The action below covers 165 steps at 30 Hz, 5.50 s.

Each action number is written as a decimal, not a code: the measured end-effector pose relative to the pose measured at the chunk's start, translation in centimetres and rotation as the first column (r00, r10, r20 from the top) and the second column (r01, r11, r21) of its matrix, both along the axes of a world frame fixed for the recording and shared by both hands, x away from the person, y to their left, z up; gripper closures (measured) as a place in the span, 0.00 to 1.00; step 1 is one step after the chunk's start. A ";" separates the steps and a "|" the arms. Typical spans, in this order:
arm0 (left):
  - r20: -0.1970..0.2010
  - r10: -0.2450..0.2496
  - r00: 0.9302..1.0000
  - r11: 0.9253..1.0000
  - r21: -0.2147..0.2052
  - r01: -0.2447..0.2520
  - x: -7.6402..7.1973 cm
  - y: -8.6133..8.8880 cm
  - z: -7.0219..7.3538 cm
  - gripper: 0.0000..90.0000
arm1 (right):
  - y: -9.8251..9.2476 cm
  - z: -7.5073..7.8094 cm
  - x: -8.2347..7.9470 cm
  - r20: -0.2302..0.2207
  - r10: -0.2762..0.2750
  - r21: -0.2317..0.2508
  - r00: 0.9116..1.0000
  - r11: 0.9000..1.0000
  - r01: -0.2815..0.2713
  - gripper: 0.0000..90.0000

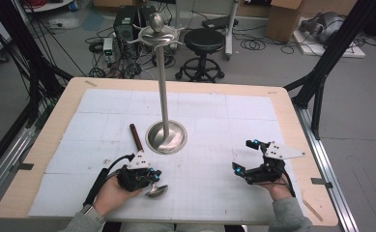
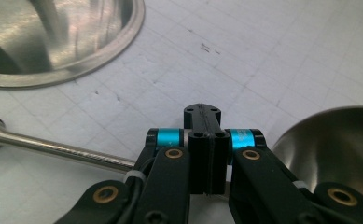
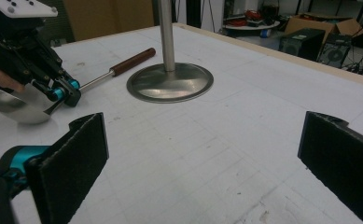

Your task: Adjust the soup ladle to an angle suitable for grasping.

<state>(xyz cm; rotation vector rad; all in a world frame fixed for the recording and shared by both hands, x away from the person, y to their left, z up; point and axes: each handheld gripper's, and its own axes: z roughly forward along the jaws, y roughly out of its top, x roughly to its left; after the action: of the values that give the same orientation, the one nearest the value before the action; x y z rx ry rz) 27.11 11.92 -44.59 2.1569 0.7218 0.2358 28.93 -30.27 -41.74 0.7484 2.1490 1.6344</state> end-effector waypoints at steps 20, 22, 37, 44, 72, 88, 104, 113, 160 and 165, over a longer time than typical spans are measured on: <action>-0.012 -0.045 0.999 0.999 0.009 0.045 -1.0 0.5 0.1 1.00 | 0.0 -0.1 0.0 -0.001 -0.002 0.000 1.000 1.000 0.002 0.01; -0.012 -0.048 0.999 0.999 0.010 0.048 -1.2 0.7 0.1 1.00 | 0.0 -0.1 0.1 0.002 -0.003 -0.001 1.000 1.000 0.003 0.01; -0.047 -0.099 0.994 0.995 0.010 0.099 -1.6 3.6 0.3 1.00 | 0.0 -0.1 0.1 0.004 -0.001 -0.001 1.000 1.000 0.001 0.01; -0.059 -0.096 0.994 0.995 0.010 0.096 -2.0 5.2 0.3 1.00 | 0.1 -0.1 0.1 -0.001 -0.001 -0.004 1.000 1.000 0.001 0.01; -0.090 -0.082 0.992 0.996 -0.040 0.079 -3.5 11.3 0.3 1.00 | 0.3 -0.2 0.1 -0.013 0.006 -0.019 1.000 1.000 -0.006 0.01; -0.031 0.210 0.977 0.976 -0.049 -0.212 -0.5 14.3 -0.1 1.00 | 0.3 -0.3 0.2 -0.007 0.005 -0.022 1.000 1.000 -0.005 0.01; -0.036 0.206 0.978 0.977 -0.049 -0.208 0.5 13.3 -0.3 1.00 | 0.4 -0.3 0.2 -0.008 0.008 -0.033 1.000 0.999 -0.008 0.01; -0.039 0.192 0.981 0.981 -0.035 -0.193 1.7 11.7 -0.1 1.00 | 0.5 -0.4 0.3 -0.015 0.005 -0.036 1.000 0.999 -0.006 0.01; -0.135 0.115 0.984 0.993 0.018 -0.113 -0.9 8.2 1.9 1.00 | 0.5 -0.4 0.2 -0.018 0.010 -0.038 1.000 0.999 -0.011 0.01; -0.136 0.106 0.985 0.994 0.046 -0.100 -1.0 7.9 1.7 1.00 | 0.4 -0.4 0.3 -0.019 0.008 -0.038 1.000 0.999 -0.009 0.01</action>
<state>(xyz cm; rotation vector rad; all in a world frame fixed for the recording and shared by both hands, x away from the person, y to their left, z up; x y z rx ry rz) 26.10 19.79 -42.87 2.1918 0.9168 0.1562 29.19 -29.82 -42.16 0.7478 2.1926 1.5925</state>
